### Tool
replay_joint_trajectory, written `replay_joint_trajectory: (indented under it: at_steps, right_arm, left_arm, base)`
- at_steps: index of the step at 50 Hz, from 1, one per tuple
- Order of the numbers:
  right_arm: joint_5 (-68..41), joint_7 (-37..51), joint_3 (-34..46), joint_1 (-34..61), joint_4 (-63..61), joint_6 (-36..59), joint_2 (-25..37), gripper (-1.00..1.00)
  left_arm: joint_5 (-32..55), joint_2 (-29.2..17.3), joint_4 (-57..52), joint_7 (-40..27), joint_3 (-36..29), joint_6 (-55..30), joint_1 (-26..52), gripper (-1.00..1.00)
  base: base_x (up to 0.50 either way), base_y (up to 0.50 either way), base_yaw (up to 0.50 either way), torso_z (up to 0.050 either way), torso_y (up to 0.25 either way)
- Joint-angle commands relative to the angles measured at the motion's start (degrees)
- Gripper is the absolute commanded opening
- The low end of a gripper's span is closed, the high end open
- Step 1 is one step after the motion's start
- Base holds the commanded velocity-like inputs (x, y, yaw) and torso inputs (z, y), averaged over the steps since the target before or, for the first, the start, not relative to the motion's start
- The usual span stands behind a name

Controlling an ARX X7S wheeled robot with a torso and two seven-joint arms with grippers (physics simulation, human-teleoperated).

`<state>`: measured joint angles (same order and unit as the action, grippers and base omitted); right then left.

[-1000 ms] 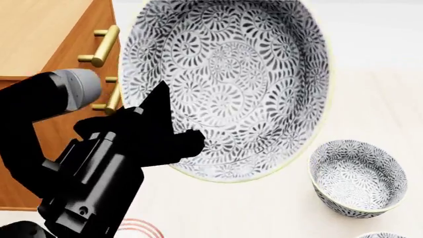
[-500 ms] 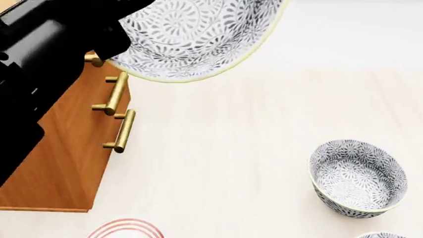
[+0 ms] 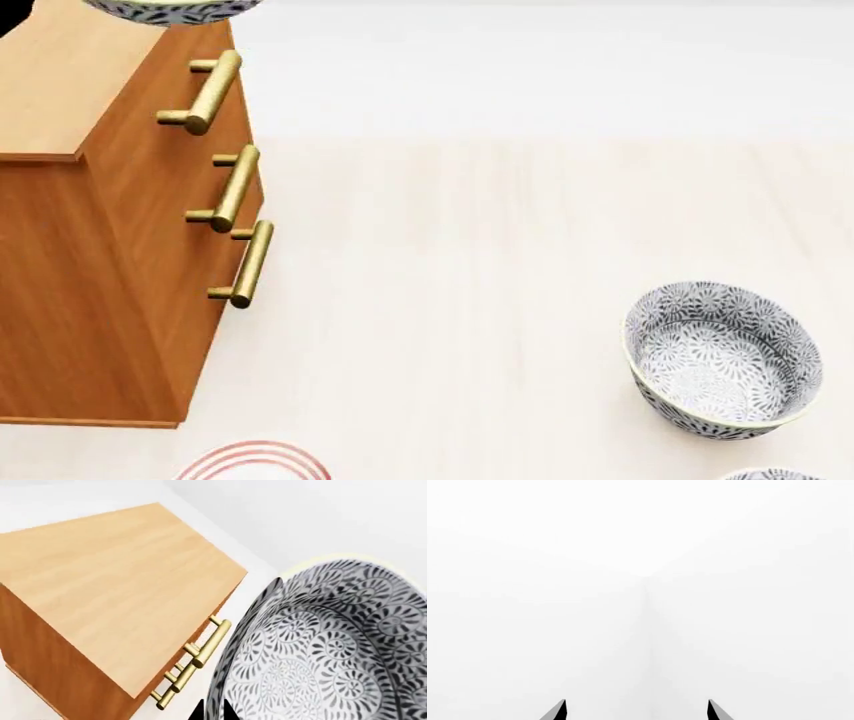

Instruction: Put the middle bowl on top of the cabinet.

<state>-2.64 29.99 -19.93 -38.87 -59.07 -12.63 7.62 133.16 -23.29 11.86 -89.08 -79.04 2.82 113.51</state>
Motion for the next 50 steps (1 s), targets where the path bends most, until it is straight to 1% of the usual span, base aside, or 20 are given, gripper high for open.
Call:
replay_joint_trajectory:
  at_steps: [1,5,9,17,24,30,34,37,48,50]
  right_arm:
    - [0.4,0.7,0.4,-0.2,-0.4,0.3,0.4,1.00]
    - [0.7,0.9,0.6,-0.4,-0.6,0.1,0.5,1.00]
    - [0.5,1.3,0.5,-0.9,-0.7,-0.3,0.7,1.00]
    - [0.3,2.3,0.3,-1.8,-0.6,-1.5,1.2,1.00]
    - [0.8,2.9,1.0,-1.8,-0.7,-1.1,1.9,1.00]
    - [0.5,3.6,0.9,-2.6,-0.4,-2.1,2.6,1.00]
    - [0.3,4.1,0.7,-2.9,-0.5,-2.4,2.9,1.00]
    - [0.6,4.4,1.1,-2.5,-0.4,-2.0,3.1,1.00]
    - [1.3,5.1,1.8,-2.9,-0.7,-1.9,3.7,1.00]
    - [1.2,5.2,1.7,-3.1,-0.7,-2.2,3.7,1.00]
  left_arm:
    - [3.9,1.4,13.8,0.6,-10.9,1.6,9.0,-1.00]
    - [4.9,2.5,18.3,0.0,-12.7,0.1,10.1,-1.00]
    - [6.1,4.2,24.4,1.0,-14.1,-2.0,9.9,-1.00]
    - [9.2,7.2,36.4,3.6,-14.2,-4.3,6.7,-1.00]
    - [10.4,8.8,42.6,4.5,-14.4,-6.5,6.1,-1.00]
    - [11.9,12.3,52.6,6.6,-14.7,-11.2,5.0,-1.00]
    - [12.5,16.0,62.7,10.5,-15.3,-15.0,3.6,-1.00]
    - [14.5,15.8,63.0,12.2,-14.9,-13.7,2.5,-1.00]
    - [21.6,14.9,63.1,13.6,-20.9,-11.0,0.1,-1.00]
    - [21.5,15.1,63.1,14.3,-23.3,-9.7,0.1,-1.00]
  base:
    - [0.00,0.00,0.00,0.000,0.000]
    - [0.00,0.00,0.00,0.000,0.000]
    - [0.00,0.00,0.00,0.000,0.000]
    - [0.00,0.00,0.00,0.000,0.000]
    - [0.00,0.00,0.00,0.000,0.000]
    - [0.00,0.00,0.00,0.000,0.003]
    - [0.00,0.00,0.00,0.000,0.000]
    - [0.00,0.00,0.00,0.000,0.000]
    - [0.00,0.00,0.00,0.000,0.000]
    - [0.00,0.00,0.00,0.000,0.000]
